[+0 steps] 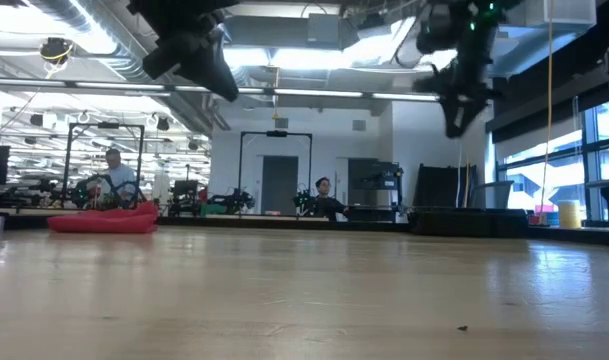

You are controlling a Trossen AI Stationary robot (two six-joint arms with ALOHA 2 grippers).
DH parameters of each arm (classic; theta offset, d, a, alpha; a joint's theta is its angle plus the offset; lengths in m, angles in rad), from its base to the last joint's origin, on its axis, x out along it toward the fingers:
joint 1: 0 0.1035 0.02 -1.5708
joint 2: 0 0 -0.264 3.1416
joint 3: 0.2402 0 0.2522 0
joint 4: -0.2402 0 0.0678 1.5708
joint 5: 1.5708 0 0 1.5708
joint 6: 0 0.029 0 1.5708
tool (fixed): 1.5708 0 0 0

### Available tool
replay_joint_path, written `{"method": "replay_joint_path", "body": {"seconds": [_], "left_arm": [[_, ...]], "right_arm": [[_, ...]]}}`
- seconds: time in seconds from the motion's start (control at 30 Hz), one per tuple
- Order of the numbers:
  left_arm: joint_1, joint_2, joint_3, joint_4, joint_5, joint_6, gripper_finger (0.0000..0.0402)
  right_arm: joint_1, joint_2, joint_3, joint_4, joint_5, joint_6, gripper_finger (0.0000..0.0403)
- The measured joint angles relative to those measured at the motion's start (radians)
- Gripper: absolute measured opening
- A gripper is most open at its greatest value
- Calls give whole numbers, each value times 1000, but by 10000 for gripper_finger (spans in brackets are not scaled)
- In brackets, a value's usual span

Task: Pick and placing Produce into tupperware
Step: Put the black raspberry into the black bin

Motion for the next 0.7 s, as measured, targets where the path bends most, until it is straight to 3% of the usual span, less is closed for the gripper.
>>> {"method": "replay_joint_path", "body": {"seconds": [0.3, 0.7], "left_arm": [[27, 0, 0, 0, 68, 1, 57], [32, 0, 0, 0, 69, 2, 42]], "right_arm": [[-124, 54, -149, -20, -6, 3, 93], [-169, 125, -234, 56, -7, -7, 110]]}}
